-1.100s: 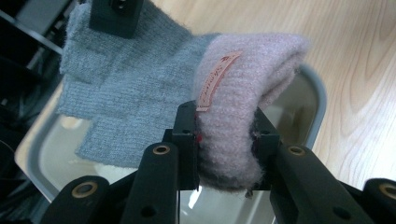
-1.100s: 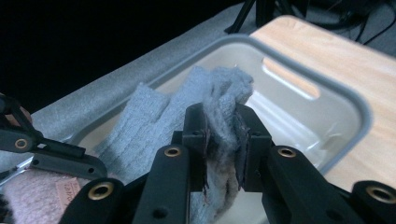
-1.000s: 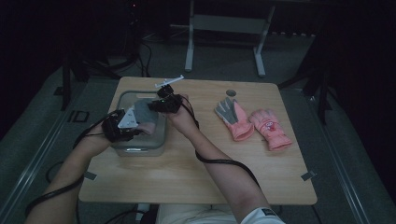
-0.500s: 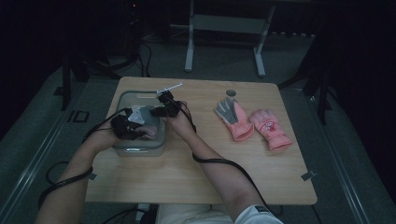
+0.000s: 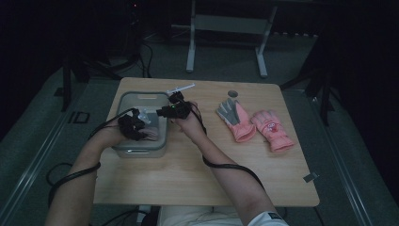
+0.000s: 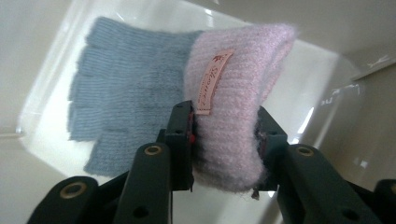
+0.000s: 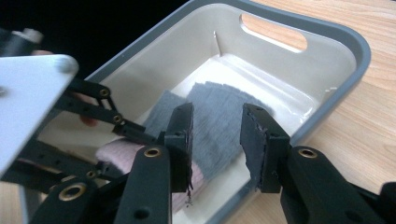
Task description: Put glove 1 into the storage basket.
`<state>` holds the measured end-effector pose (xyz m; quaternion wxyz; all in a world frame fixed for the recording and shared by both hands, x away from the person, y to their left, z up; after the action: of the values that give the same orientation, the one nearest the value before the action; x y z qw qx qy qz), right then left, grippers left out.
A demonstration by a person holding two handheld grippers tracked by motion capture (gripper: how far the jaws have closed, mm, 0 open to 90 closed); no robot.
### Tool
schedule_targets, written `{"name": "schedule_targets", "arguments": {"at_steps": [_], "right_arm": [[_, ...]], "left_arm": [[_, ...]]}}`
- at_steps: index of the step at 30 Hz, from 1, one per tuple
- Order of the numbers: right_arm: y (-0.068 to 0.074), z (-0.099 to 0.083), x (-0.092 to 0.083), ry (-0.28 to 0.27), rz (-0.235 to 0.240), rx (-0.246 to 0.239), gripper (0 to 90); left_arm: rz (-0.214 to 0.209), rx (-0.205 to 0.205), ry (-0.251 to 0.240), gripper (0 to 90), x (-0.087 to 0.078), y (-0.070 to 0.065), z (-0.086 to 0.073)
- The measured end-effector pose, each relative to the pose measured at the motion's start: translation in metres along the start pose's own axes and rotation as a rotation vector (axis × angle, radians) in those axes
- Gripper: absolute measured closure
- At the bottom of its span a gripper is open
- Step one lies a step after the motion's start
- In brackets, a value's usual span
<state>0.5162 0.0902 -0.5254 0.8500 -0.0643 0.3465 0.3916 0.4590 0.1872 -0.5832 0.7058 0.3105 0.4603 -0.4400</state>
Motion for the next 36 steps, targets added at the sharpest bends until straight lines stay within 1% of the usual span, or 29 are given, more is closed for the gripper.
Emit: {"name": "schedule_targets", "arguments": {"at_steps": [2, 4, 6, 7, 8, 10, 11, 12, 13, 15, 17, 18, 21, 22, 24, 25, 27, 29, 31, 32, 34, 36], "right_arm": [[0.000, -0.002, -0.004, -0.003, 0.007, 0.004, 64.4], [0.000, -0.006, -0.008, -0.005, 0.016, 0.006, 63.8], [-0.001, -0.010, -0.011, -0.010, 0.027, 0.020, 63.8], [-0.002, -0.012, -0.012, -0.008, 0.027, 0.020, 63.8], [-0.004, -0.015, -0.013, -0.003, 0.022, 0.018, 63.7], [-0.007, -0.018, -0.016, -0.002, 0.017, 0.017, 63.7], [-0.009, -0.018, -0.019, -0.007, 0.013, 0.016, 63.8], [-0.011, -0.018, -0.021, -0.011, 0.010, 0.014, 63.8], [-0.012, -0.019, -0.025, -0.012, 0.012, 0.017, 63.8], [-0.014, -0.019, -0.032, -0.028, 0.010, 0.011, 63.8], [-0.016, -0.022, -0.040, -0.042, 0.012, 0.013, 64.0], [-0.017, -0.023, -0.044, -0.048, 0.010, 0.010, 64.0], [-0.023, -0.029, -0.054, -0.052, 0.000, -0.001, 64.0], [-0.025, -0.032, -0.057, -0.051, -0.005, -0.006, 64.0], [-0.029, -0.036, -0.063, -0.046, -0.013, -0.018, 63.9], [-0.032, -0.039, -0.067, -0.043, -0.021, -0.027, 63.9], [-0.036, -0.043, -0.075, -0.046, -0.034, -0.044, 63.4], [-0.040, -0.047, -0.082, -0.050, -0.045, -0.074, 63.3], [-0.044, -0.051, -0.090, -0.051, -0.059, -0.093, 63.1], [-0.044, -0.051, -0.090, -0.051, -0.059, -0.093, 63.1], [-0.050, -0.054, -0.099, -0.059, -0.071, -0.103, 63.0], [-0.057, -0.057, -0.108, -0.071, -0.085, -0.114, 62.7]], "left_arm": [[-0.012, -0.011, 0.008, 62.5, 0.003, -0.001, 0.000], [-0.017, -0.010, 0.030, 61.4, 0.004, -0.002, -0.001], [-0.017, -0.014, 0.033, 58.4, 0.003, -0.002, -0.001], [-0.015, -0.023, 0.031, 54.9, 0.002, -0.002, -0.001], [-0.012, -0.034, 0.024, 49.0, 0.001, -0.001, 0.000], [0.031, -0.040, -0.001, 36.5, -0.005, 0.000, 0.003], [0.059, -0.035, -0.011, 28.5, -0.008, 0.001, 0.005], [0.073, -0.039, -0.012, 25.2, -0.011, 0.001, 0.006], [0.070, -0.057, -0.033, 24.3, -0.014, 0.000, 0.009], [0.056, -0.083, -0.057, 18.1, -0.020, -0.001, 0.011], [0.080, -0.087, -0.074, 15.2, -0.025, -0.001, 0.013], [0.066, -0.101, -0.104, 14.1, -0.027, -0.003, 0.016], [0.041, -0.131, -0.169, 10.6, -0.032, -0.009, 0.026], [0.037, -0.133, -0.196, 10.4, -0.034, -0.012, 0.030], [0.011, -0.138, -0.245, 10.1, -0.037, -0.020, 0.039], [-0.003, -0.141, -0.260, 7.6, -0.037, -0.024, 0.043], [-0.032, -0.144, -0.281, 6.4, -0.038, -0.032, 0.049], [-0.036, -0.138, -0.292, 3.1, -0.038, -0.038, 0.055], [-0.053, -0.142, -0.319, 2.1, -0.040, -0.044, 0.061], [-0.053, -0.142, -0.319, 2.0, -0.040, -0.044, 0.061], [-0.043, -0.140, -0.354, 1.6, -0.043, -0.050, 0.068], [-0.071, -0.129, -0.377, 1.4, -0.043, -0.061, 0.075]]}}
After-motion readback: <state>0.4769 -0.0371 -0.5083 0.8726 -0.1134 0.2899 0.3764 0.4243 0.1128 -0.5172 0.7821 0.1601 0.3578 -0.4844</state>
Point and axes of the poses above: each handheld gripper's, and its own axes: x roughly forward along the jaws, z roughly out of its top, y roughly to its left, the point moved 10 cm from there along x, roughly forward along the jaws, and after that the axes turned 10 degrees about -z, right-handed, at the moved point
